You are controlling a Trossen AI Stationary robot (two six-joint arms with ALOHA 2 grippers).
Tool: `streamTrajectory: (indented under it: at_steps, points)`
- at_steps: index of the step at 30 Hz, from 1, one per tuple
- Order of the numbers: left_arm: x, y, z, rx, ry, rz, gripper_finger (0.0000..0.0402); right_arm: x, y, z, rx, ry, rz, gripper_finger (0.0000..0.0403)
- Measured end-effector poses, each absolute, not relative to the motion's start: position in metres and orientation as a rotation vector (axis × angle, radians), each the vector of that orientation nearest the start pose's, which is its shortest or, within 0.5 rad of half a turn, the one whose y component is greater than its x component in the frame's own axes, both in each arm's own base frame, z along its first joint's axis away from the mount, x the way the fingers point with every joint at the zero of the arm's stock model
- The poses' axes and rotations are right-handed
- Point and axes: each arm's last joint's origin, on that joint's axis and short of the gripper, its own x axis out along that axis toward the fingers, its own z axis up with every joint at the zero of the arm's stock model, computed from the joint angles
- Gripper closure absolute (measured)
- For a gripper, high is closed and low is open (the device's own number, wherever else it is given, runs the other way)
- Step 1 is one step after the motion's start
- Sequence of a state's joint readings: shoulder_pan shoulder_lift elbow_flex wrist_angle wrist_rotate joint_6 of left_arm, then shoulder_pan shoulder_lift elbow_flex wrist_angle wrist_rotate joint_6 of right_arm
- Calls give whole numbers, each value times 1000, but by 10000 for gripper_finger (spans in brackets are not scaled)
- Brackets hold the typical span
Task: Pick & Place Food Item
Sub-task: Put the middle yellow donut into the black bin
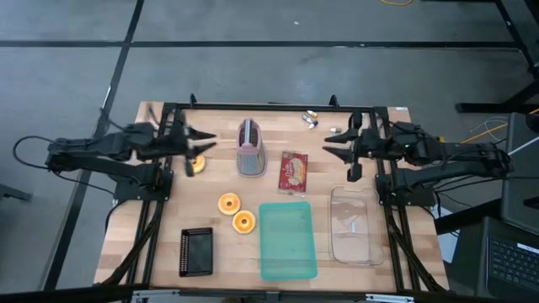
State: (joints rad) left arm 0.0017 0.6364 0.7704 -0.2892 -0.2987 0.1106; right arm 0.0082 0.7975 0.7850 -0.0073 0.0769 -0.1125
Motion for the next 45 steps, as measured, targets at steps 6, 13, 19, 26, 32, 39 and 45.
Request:
streamTrajectory:
  at_steps: [6,13,19,26,32,39,45]
  points:
    - [175,12,291,215,456,376,201,188,2,339,-149,86,-150,197]
    - [206,-7,224,187,809,227,170,188,10,338,-156,92,-154,175]
    - [218,-32,201,122,905,84,177,188,12,338,-157,92,-148,191]
    - [224,-44,180,114,1011,94,177,188,12,338,-164,93,-148,191]
    - [229,-45,164,150,1079,111,178,188,12,338,-157,92,-148,191]
    - [232,-46,153,151,1126,120,178,188,12,338,-156,92,-148,191]
    - [234,-48,152,100,1123,72,178,188,12,338,-156,91,-148,191]
